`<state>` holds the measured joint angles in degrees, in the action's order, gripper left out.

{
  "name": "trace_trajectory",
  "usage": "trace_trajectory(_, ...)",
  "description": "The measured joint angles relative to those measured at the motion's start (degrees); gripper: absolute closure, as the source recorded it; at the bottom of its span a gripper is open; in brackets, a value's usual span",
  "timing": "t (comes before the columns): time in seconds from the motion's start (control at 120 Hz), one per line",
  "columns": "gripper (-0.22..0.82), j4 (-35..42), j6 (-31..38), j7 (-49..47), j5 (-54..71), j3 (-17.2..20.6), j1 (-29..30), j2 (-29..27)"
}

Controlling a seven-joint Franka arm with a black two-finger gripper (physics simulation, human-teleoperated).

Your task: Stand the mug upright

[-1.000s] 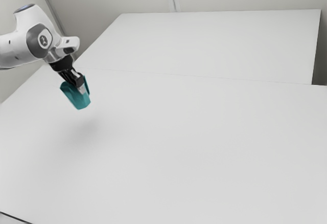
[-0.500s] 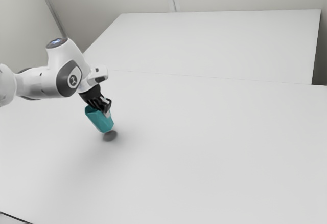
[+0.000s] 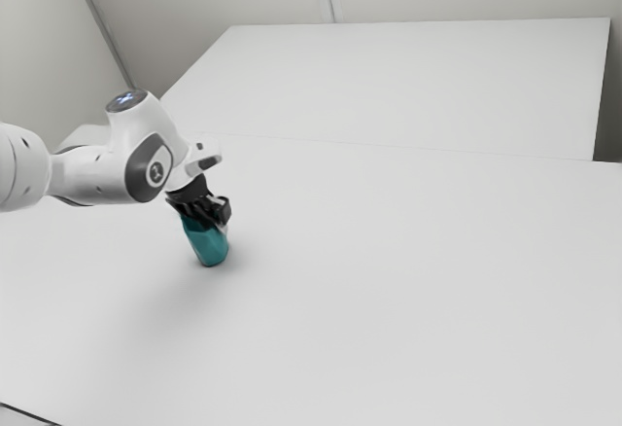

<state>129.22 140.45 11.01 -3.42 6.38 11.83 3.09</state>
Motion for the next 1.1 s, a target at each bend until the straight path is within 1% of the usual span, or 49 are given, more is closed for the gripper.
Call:
trace_trajectory(0.075,0.32,0.0,0.1,-0.6,0.0,0.0,-0.1,-0.2)
trace_trajectory(0.15,0.23,0.0,-0.1,-1.0,0.0,0.1,0.2,-1.1)
trace_trajectory(0.242,0.15,-0.1,-1.1,-1.6,0.0,0.8,1.4,-3.5)
trace_trajectory(0.35,0.09,-1.7,-4.0,-2.1,0.0,1.8,2.5,-5.8)
trace_trajectory(0.467,0.05,-8.0,-9.4,-2.3,-0.1,2.2,1.0,-4.6)
trace_trajectory(0.608,0.03,-20.8,-18.8,-2.6,-0.1,2.2,-1.3,0.6)
trace_trajectory(0.708,0.02,-30.5,-25.3,-2.6,0.0,2.2,-0.5,3.9)
trace_trajectory(0.775,0.01,-35.0,-28.7,-2.5,0.7,1.8,-0.6,5.0)
trace_trajectory(0.892,0.01,-40.2,-33.8,-2.3,2.0,-1.5,-5.6,5.7)
trace_trajectory(0.983,0.00,-42.3,-37.3,-2.2,2.5,-2.1,-6.3,5.8)
trace_trajectory(1.1,0.00,-42.9,-40.1,-2.0,2.4,-2.4,-6.4,5.7)
